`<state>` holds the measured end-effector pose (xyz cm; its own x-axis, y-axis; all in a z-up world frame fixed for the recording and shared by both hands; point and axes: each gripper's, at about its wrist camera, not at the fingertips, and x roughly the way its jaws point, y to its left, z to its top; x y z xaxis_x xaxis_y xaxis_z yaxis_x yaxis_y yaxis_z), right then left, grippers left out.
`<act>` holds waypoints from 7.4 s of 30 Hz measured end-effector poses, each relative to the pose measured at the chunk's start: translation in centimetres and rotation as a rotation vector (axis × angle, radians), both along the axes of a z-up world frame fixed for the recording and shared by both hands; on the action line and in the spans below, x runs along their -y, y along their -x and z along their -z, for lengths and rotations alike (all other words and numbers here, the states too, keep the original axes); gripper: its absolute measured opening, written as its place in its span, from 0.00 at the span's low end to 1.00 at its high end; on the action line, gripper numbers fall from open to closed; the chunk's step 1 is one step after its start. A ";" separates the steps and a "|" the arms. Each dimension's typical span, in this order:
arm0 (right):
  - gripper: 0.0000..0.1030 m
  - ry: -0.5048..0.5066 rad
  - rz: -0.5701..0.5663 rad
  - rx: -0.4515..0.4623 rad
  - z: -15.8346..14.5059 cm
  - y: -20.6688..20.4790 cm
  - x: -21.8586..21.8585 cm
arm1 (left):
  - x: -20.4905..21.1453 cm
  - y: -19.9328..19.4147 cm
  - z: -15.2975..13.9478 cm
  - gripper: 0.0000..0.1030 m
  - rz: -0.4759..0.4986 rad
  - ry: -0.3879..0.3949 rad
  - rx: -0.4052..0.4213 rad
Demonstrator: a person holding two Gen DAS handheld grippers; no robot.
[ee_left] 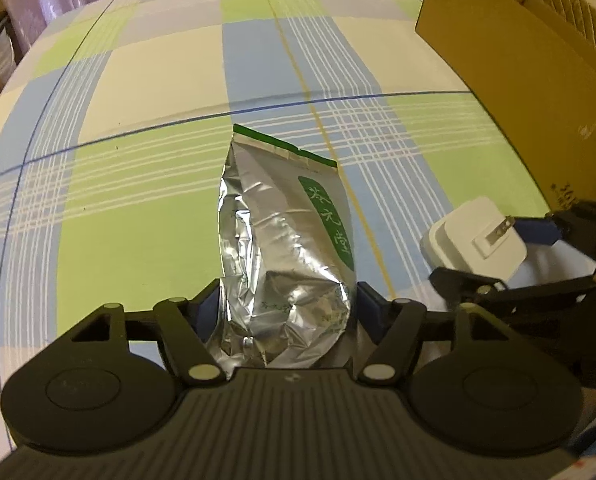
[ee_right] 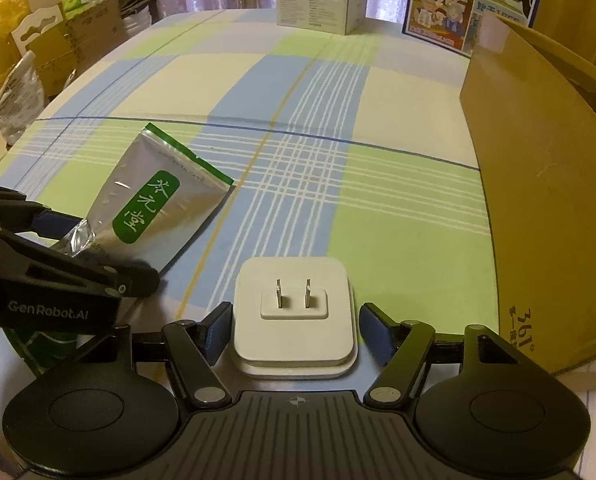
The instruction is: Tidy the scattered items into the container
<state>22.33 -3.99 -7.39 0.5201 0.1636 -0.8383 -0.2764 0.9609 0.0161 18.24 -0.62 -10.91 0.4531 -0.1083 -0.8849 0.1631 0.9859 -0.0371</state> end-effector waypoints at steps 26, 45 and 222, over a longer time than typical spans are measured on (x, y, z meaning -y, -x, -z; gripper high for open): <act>0.68 0.004 0.008 0.006 0.0 0.2 0.1 | -0.3 0.1 -0.1 0.61 -0.006 0.005 0.021; 0.71 0.005 0.016 0.002 0.1 0.1 0.2 | -0.6 0.2 0.0 0.58 -0.008 0.000 0.023; 0.98 -0.127 0.365 0.310 -23.2 29.1 19.7 | 17.3 23.9 -22.4 0.99 -0.011 0.127 0.388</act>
